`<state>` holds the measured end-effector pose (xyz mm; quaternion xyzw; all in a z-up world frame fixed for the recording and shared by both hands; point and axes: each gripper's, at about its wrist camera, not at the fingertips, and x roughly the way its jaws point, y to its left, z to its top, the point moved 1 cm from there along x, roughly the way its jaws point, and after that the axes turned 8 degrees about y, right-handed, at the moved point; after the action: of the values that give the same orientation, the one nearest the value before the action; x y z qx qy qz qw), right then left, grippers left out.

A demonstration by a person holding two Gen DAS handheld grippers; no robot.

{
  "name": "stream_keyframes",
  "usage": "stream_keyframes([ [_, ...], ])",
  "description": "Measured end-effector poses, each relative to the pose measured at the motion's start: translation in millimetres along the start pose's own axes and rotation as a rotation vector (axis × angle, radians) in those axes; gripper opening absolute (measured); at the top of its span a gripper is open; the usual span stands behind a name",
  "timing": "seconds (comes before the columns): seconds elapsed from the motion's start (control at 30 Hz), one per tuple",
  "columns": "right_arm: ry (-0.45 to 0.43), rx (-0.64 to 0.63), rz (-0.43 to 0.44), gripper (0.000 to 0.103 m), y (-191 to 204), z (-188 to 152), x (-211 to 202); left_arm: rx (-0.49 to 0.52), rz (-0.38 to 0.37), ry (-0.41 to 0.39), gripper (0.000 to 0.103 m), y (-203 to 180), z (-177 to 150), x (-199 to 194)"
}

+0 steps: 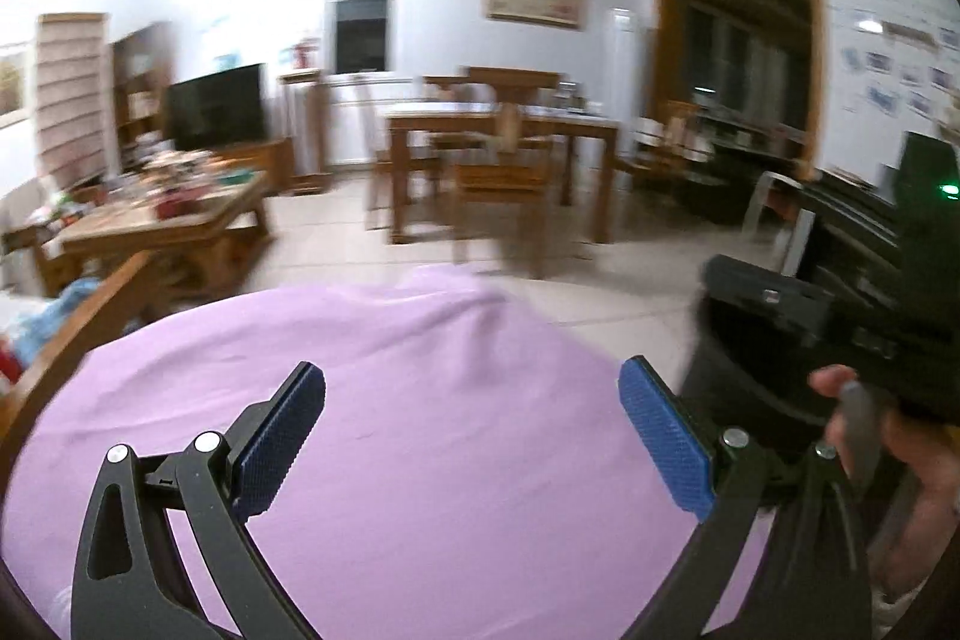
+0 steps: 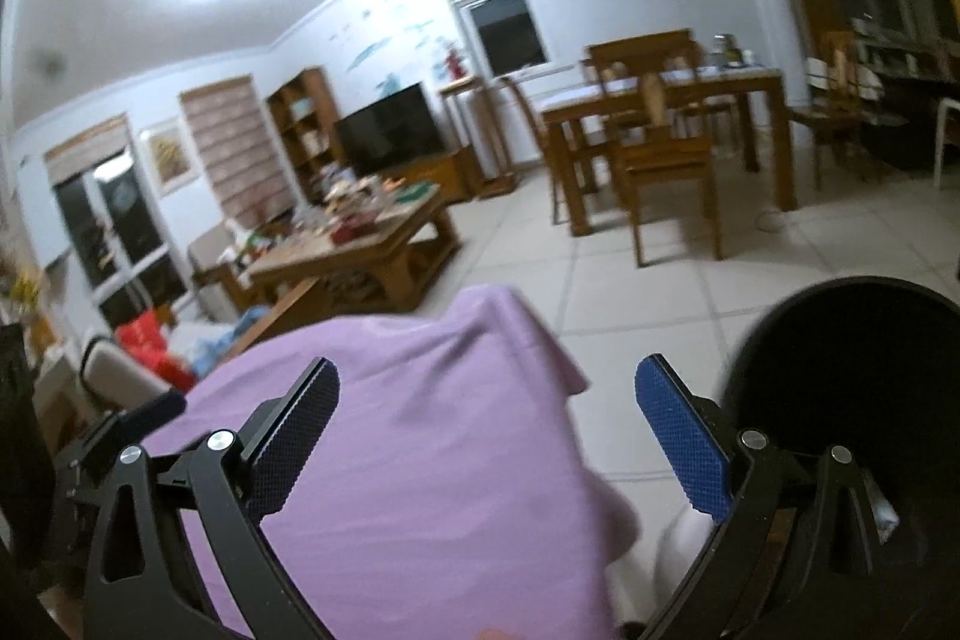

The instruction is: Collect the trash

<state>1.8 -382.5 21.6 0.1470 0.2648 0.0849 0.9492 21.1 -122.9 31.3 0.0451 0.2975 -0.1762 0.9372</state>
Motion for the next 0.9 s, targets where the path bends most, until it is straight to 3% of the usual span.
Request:
stream_keyframes([
  [0.17, -0.005, -0.079, 0.037, 0.098, 64.6, -7.8, 20.5, -0.094, 0.167, 0.008, 0.098, 55.5, -14.5, -11.7],
  [0.33, 0.042, -0.187, 0.039, 0.098, 120.2, -12.4, 44.5, -0.165, 0.244, -0.016, 0.098, 101.2, -31.4, -30.7],
  [0.47, 0.044, -0.222, 0.059, 0.098, 153.5, -22.6, 55.2, -0.224, 0.259, -0.041, 0.098, 123.0, -26.4, -36.8],
  [0.63, 0.034, -0.226, 0.078, 0.098, 168.3, -32.7, 57.6, -0.235, 0.293, -0.037, 0.098, 128.3, -23.9, -30.0],
  [0.9, 0.022, -0.180, 0.048, 0.098, 143.0, -24.5, 61.3, -0.266, 0.346, -0.029, 0.098, 143.7, -28.6, -32.2],
])
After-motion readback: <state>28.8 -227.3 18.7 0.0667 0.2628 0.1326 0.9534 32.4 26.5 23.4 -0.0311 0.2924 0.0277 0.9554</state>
